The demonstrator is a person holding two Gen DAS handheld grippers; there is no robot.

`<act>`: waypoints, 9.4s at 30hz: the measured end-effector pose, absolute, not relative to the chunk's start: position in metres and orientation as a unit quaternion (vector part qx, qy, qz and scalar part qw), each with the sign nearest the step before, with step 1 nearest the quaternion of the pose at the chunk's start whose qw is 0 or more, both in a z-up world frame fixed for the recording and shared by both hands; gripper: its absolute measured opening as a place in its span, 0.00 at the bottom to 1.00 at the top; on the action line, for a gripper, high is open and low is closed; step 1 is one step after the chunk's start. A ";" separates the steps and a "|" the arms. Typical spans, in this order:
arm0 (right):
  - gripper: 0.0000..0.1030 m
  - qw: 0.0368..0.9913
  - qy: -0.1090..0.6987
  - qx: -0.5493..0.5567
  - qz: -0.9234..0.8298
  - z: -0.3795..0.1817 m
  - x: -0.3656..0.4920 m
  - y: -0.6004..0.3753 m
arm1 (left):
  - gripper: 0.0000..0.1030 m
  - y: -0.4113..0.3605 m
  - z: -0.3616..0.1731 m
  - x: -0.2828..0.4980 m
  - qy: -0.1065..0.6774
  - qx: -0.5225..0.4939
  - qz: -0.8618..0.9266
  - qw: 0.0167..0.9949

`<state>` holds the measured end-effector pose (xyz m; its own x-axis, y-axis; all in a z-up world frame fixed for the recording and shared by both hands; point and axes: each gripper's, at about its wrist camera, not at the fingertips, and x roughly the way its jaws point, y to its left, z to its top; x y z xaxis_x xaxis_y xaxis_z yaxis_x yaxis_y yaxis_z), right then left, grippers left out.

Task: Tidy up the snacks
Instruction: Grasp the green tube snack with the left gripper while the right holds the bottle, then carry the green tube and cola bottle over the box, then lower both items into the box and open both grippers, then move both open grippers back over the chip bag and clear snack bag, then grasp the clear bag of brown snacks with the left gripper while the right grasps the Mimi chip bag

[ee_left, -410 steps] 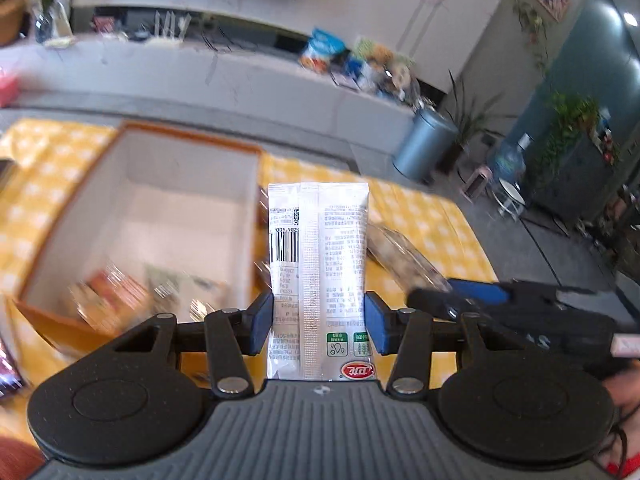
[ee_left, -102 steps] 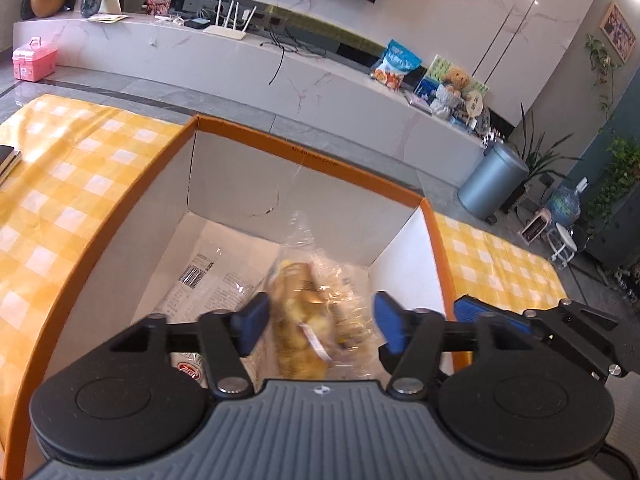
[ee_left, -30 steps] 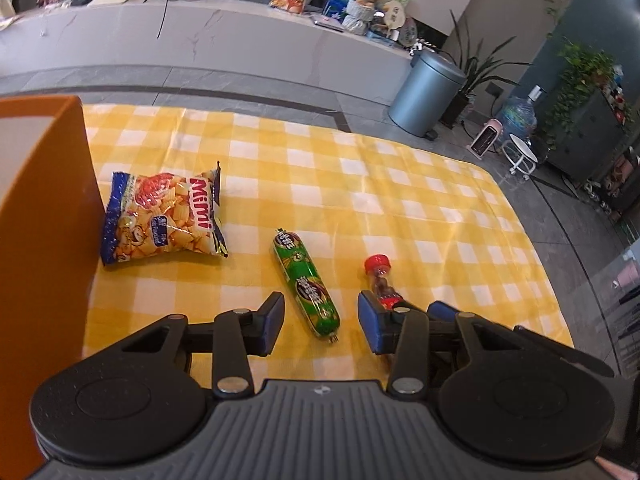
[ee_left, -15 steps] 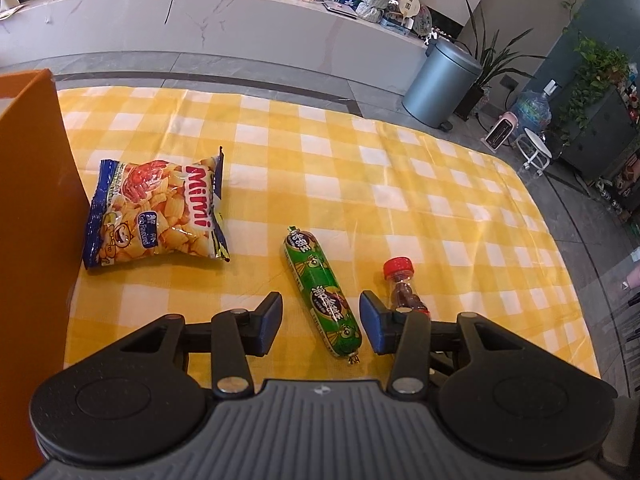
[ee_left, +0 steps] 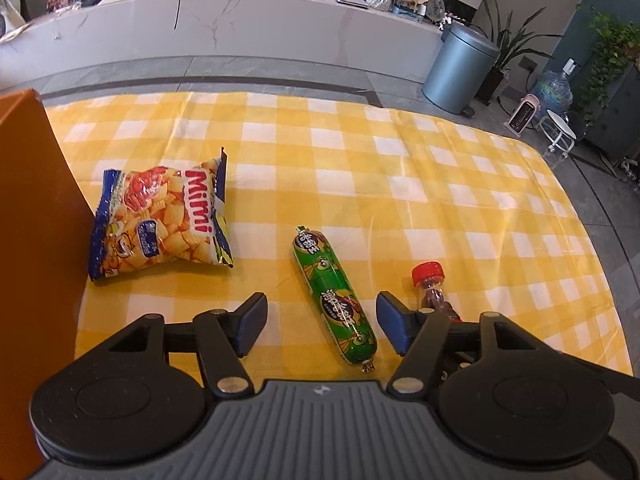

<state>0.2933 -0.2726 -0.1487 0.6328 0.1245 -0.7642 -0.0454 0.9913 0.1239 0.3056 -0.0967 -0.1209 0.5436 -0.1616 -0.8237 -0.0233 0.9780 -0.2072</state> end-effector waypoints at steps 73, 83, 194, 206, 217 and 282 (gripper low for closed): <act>0.28 0.900 0.319 0.016 0.296 -0.018 0.196 -0.101 | 0.24 0.086 -0.024 0.174 0.388 -0.155 0.029 0.908; 0.28 0.889 0.349 -0.063 0.289 -0.032 0.219 -0.046 | 0.24 0.132 -0.045 0.193 0.417 -0.142 0.072 0.895; 0.43 0.912 0.391 0.081 0.090 -0.092 0.213 -0.249 | 0.54 -0.096 -0.096 0.251 0.591 0.142 -0.055 0.792; 0.44 0.903 0.406 0.106 0.092 -0.097 0.219 -0.255 | 0.62 -0.106 -0.124 0.258 0.609 0.215 0.010 0.764; 0.44 0.900 0.413 0.106 0.091 -0.101 0.221 -0.256 | 0.37 -0.100 -0.118 0.250 0.587 0.231 -0.033 0.775; 0.13 0.893 0.434 -0.025 0.113 -0.127 0.263 -0.250 | 0.71 -0.086 -0.102 0.239 0.531 0.061 -0.003 0.845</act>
